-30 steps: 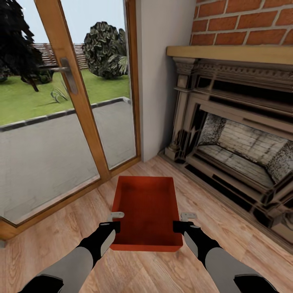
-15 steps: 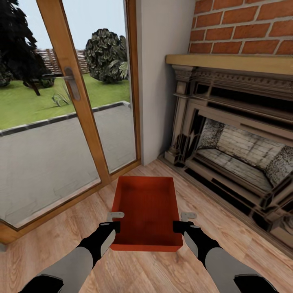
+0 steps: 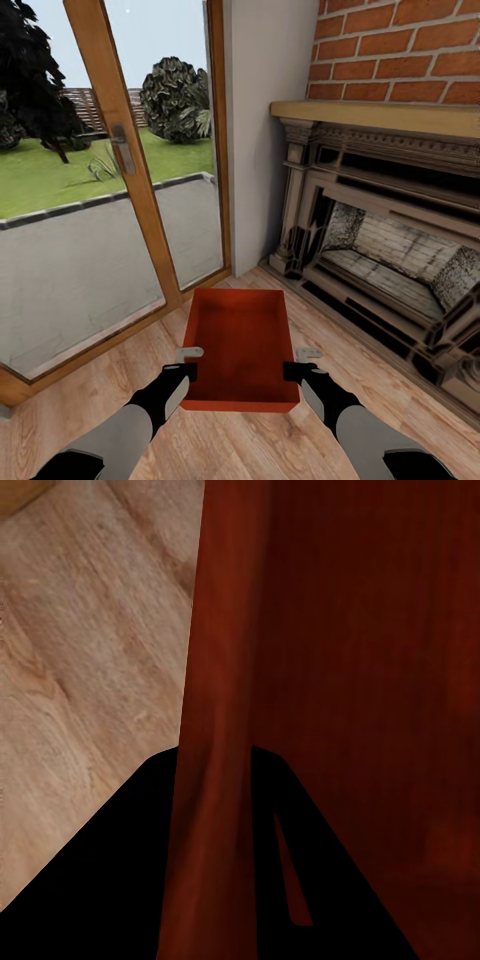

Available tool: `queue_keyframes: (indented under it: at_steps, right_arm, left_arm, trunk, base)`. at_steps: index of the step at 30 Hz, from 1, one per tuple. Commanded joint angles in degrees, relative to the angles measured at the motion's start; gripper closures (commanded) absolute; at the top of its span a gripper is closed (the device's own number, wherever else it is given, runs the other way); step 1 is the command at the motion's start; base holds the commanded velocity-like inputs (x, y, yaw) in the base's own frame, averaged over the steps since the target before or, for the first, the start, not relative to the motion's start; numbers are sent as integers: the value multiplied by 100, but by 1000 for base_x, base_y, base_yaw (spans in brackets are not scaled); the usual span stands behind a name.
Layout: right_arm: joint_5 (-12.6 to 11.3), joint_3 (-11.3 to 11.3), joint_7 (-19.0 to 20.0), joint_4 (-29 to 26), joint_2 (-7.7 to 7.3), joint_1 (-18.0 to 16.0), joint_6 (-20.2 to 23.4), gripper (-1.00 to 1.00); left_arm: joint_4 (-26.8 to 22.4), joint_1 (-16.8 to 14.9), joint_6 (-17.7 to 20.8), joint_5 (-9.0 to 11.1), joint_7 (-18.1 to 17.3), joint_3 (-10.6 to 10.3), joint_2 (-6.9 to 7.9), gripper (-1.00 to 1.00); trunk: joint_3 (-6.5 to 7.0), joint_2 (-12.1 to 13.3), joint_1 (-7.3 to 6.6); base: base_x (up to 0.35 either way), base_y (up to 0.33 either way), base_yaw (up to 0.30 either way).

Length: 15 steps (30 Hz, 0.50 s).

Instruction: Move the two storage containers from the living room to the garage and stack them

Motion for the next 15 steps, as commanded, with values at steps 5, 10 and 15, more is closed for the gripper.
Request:
queue_keyframes:
  at_steps: [5,10,15]
  right_arm:
    - [19,-15,0,-33,-1,-3,30,100]
    - [19,-15,0,-33,-1,-3,30,100]
    - [19,-15,0,-33,-1,-3,30,100]
  left_arm:
    - [10,1,16,269,42,-132,4,100]
    - [10,1,16,269,41,-132,4,100]
    - [10,1,16,269,41,-132,5,100]
  trunk:
    - [131,199,-110]
    - [267,399,-220]
    - [402,600,-330]
  base:
    - [0,0,0]
    - [0,0,0]
    - [0,0,0]
